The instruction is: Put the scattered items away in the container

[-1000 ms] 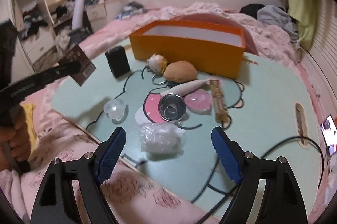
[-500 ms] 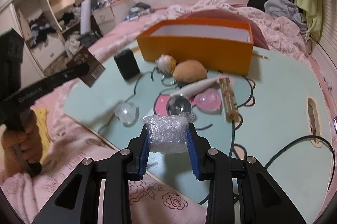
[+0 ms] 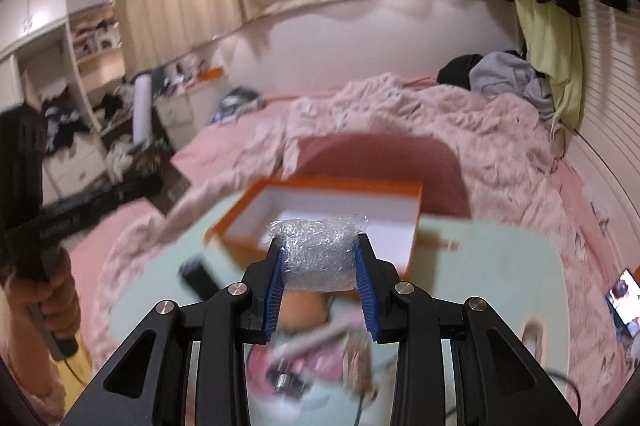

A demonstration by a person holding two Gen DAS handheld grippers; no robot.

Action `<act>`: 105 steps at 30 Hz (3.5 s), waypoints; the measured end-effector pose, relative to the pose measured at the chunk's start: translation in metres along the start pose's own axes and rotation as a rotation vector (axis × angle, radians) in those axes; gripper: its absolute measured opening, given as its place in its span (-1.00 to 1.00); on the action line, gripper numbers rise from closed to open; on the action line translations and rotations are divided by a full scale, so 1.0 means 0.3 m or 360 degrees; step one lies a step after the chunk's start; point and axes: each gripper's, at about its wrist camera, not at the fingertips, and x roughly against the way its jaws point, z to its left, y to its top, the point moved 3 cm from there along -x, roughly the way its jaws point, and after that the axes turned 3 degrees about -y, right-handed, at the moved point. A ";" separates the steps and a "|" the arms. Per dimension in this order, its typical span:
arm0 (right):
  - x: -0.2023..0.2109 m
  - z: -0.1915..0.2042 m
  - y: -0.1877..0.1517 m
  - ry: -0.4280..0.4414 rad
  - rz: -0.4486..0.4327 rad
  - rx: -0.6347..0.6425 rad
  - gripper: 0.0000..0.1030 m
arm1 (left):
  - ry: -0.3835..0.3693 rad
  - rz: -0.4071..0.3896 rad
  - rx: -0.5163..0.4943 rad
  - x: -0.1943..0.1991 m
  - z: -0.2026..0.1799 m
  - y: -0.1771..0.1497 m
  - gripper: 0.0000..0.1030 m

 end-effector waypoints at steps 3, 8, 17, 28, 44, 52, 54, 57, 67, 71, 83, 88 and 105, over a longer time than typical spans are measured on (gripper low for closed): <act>-0.097 -0.061 0.060 -0.0066 0.0013 -0.0006 -0.38 | 0.0000 0.0067 0.0005 -0.118 0.018 0.055 -0.61; -0.266 -0.115 0.084 -0.0046 0.0170 -0.0085 -0.38 | 0.0036 0.0229 0.0007 -0.311 0.031 0.065 -0.61; -0.374 -0.126 0.086 -0.0178 0.0223 -0.0154 0.02 | 0.0104 0.0434 0.0007 -0.461 0.012 0.027 -0.44; -0.096 -0.019 -0.023 -0.0152 0.0098 0.0063 0.28 | 0.0064 0.0189 -0.0054 -0.165 -0.009 -0.005 -0.08; 0.054 0.044 -0.489 -0.0221 0.0515 0.0010 0.29 | 0.0188 0.0353 0.0011 0.083 -0.067 -0.495 -0.07; 0.004 0.077 -0.539 -0.0340 0.0571 0.0125 0.58 | 0.0212 0.0539 0.0001 0.005 -0.059 -0.570 -0.07; -0.005 0.089 -0.543 -0.0342 0.0578 0.0151 0.65 | 0.0225 0.0593 0.0020 -0.022 -0.051 -0.594 -0.06; -0.010 0.076 -0.546 -0.0347 0.0588 0.0134 0.76 | 0.0241 0.0566 0.0011 -0.025 -0.050 -0.599 0.30; -0.012 0.074 -0.547 -0.0349 0.0598 0.0130 0.87 | 0.0236 0.0589 -0.0051 -0.043 -0.062 -0.607 0.62; -0.014 0.073 -0.547 -0.0350 0.0599 0.0127 0.89 | 0.0237 0.0589 -0.0052 -0.044 -0.061 -0.608 0.62; -0.014 0.071 -0.548 -0.0349 0.0599 0.0127 0.90 | 0.0238 0.0589 -0.0052 -0.046 -0.062 -0.607 0.62; -0.014 0.073 -0.547 -0.0348 0.0600 0.0127 0.91 | 0.0238 0.0589 -0.0053 -0.047 -0.061 -0.607 0.62; -0.014 0.073 -0.546 -0.0351 0.0600 0.0121 0.93 | 0.0188 0.0603 -0.0053 -0.048 -0.070 -0.601 0.62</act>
